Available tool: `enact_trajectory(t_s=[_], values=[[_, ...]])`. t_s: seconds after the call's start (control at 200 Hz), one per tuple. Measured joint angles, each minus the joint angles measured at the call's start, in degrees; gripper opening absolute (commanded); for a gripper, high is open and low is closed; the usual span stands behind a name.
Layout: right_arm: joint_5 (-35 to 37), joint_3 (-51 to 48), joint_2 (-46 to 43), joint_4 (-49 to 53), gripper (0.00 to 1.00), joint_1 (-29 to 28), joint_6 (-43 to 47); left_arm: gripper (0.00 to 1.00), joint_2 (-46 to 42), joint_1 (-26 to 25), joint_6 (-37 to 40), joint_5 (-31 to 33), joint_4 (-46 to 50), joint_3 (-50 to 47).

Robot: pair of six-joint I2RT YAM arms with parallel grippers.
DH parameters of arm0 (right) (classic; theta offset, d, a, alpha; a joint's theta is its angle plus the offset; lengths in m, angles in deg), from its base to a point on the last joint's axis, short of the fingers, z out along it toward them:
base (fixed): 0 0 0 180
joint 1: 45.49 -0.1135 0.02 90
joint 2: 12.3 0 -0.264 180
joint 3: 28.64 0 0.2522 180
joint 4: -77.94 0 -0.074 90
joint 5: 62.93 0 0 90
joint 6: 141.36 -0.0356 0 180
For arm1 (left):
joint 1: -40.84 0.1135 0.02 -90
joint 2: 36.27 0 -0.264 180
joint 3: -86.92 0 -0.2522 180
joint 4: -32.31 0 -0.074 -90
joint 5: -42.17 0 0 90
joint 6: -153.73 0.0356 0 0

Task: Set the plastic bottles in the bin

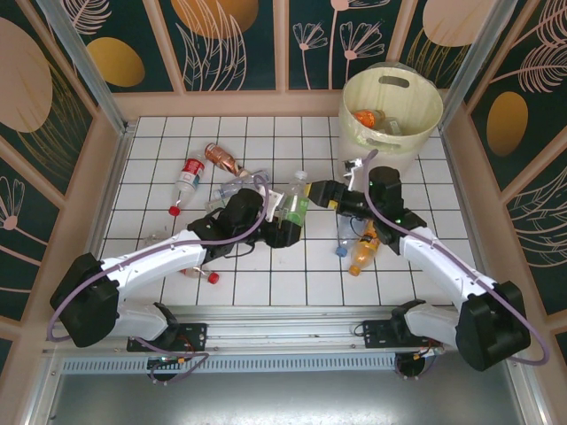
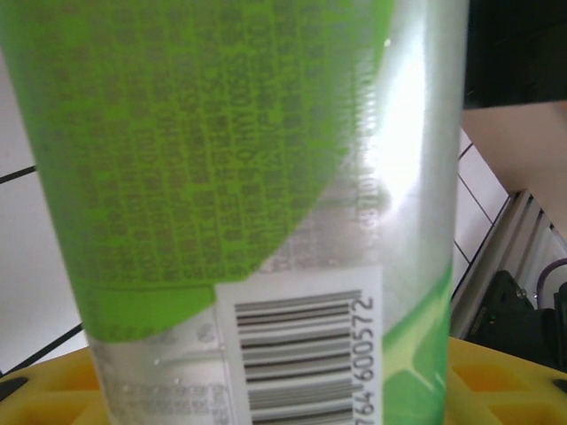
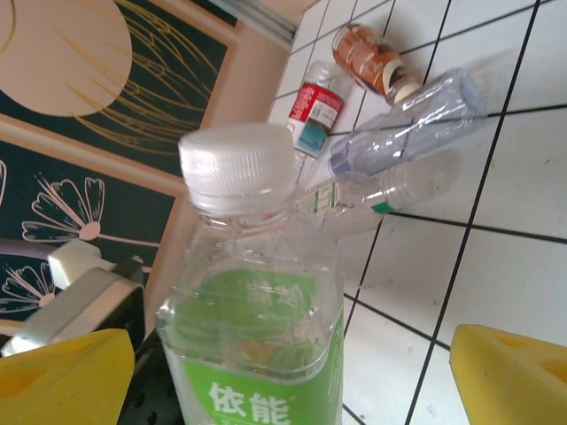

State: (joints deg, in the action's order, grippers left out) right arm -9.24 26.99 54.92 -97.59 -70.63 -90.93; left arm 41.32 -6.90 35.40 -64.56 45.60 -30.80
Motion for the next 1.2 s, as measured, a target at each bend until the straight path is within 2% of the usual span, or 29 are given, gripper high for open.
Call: enact_trajectory(t_s=[0.275, 0.616, 0.751, 0.981, 1.201], values=[[-0.26, 0.31, 3.17, -1.84, 0.92, -2.10, -0.04, 0.61, 1.31, -0.90, 0.31, -1.33, -1.95, -0.02], [-0.26, 0.48, 4.90, -3.41, 0.67, -2.71, -1.16, 0.65, 2.80, -1.33, 0.31, -1.46, -2.78, -0.02], [-0.24, 0.50, 4.94, -3.41, 0.62, -2.71, -1.29, 0.74, 3.37, -1.40, 0.35, -1.29, -3.23, -0.02], [0.26, 1.07, 4.48, -2.67, 0.60, -2.58, -1.03, 0.98, 3.58, -1.44, 0.35, -0.87, -3.61, 0.04], [4.96, 6.58, -0.07, 4.72, 0.59, 0.37, 4.39, 0.99, 1.09, -1.44, 0.98, 0.76, -2.99, 0.13]])
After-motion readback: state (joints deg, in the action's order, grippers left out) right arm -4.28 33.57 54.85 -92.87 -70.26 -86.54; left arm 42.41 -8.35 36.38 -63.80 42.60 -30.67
